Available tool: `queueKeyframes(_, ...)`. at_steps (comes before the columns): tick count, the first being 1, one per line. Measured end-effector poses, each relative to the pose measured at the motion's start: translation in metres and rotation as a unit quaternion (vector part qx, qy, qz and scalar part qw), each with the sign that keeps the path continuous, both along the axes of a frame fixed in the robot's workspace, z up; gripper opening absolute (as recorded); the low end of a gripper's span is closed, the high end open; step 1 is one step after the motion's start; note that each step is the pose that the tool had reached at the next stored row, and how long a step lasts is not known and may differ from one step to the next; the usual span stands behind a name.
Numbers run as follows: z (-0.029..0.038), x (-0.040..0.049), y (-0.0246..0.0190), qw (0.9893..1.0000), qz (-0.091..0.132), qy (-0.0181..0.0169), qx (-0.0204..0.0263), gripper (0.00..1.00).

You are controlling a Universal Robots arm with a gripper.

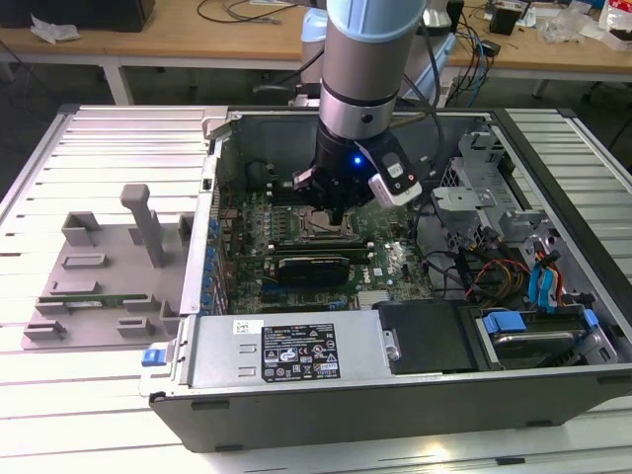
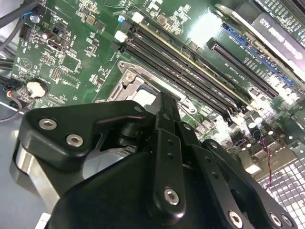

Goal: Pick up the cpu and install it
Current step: 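Install the second cpu locking lever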

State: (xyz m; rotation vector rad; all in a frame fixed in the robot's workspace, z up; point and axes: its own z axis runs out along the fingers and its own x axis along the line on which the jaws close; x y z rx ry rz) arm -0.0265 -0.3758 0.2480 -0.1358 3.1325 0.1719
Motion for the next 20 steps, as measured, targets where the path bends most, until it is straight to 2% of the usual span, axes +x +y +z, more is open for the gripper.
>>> queueKeyframes(8, -0.0115, 0.0000, -0.0003, 1.0000, 0.000, 0.0000, 0.0000, 0.11)
queueKeyframes(12, -0.0199, -0.0003, -0.0003, 1.0000, 0.000, 0.0000, 0.0000, 0.11)
queueKeyframes(17, -0.0279, -0.0149, -0.0004, 1.0000, 0.000, 0.0000, 0.0000, 0.11)
queueKeyframes(20, -0.0304, -0.0237, -0.0004, 1.0000, 0.000, 0.0000, 0.0000, 0.11)
